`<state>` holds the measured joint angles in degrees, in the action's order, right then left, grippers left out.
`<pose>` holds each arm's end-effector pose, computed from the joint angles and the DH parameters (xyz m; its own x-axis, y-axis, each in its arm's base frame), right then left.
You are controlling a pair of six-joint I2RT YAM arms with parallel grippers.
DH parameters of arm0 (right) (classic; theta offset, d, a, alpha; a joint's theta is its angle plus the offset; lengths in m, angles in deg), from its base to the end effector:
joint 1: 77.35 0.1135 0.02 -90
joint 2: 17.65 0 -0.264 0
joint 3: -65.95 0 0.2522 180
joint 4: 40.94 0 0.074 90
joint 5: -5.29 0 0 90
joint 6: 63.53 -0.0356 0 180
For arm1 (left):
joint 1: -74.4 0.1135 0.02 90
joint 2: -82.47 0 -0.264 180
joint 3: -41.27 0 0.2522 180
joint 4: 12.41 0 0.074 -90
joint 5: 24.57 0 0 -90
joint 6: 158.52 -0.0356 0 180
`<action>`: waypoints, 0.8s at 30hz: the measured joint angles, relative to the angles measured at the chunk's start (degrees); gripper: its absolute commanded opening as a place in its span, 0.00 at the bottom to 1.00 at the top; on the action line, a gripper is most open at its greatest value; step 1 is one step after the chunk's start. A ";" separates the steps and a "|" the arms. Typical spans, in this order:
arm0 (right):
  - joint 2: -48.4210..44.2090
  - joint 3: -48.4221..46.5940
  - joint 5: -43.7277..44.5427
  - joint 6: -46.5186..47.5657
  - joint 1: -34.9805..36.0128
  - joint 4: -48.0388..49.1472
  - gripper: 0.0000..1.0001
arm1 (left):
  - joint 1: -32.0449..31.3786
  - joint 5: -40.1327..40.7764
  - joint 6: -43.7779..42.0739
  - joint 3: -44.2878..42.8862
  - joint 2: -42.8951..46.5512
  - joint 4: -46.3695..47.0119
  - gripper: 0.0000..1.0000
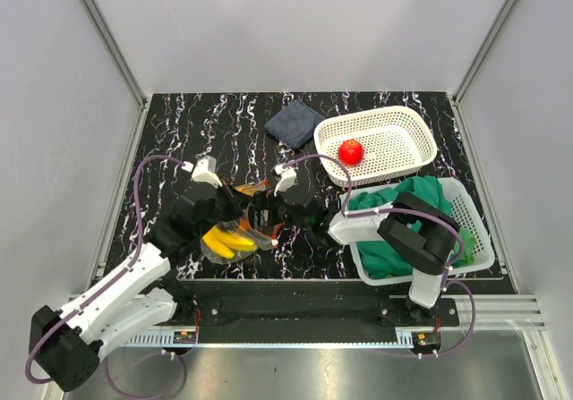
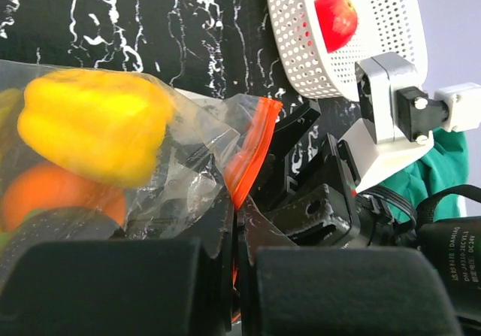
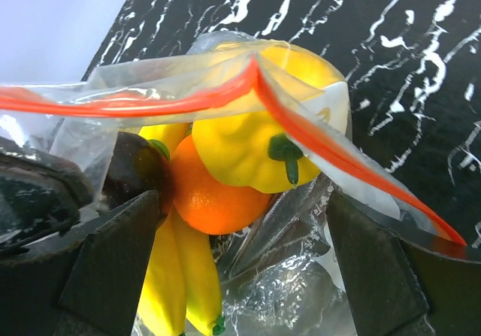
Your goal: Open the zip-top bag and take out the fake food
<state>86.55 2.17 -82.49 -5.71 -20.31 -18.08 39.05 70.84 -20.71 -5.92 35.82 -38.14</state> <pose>0.2086 0.3191 0.1729 -0.5748 0.0918 -0.8132 -0.6052 0.6212 0.4979 0.1569 -0.1072 0.2613 -0.6084 -0.4728 -0.6375 0.0829 0.7609 -0.6435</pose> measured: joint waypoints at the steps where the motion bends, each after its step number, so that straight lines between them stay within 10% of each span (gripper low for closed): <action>1: 0.50 0.00 -0.63 0.09 -0.09 0.76 1.00 | 0.00 0.20 -0.04 0.00 -0.26 -0.04 0.00; 24: 10.25 -2.91 -13.57 1.51 -2.32 16.72 0.95 | 0.92 2.12 -0.70 -0.35 0.15 -2.23 0.00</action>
<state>96.80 -0.74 -96.06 -4.20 -22.63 -1.36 39.97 72.96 -21.41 -6.27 35.97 -40.37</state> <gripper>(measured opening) 0.993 0.008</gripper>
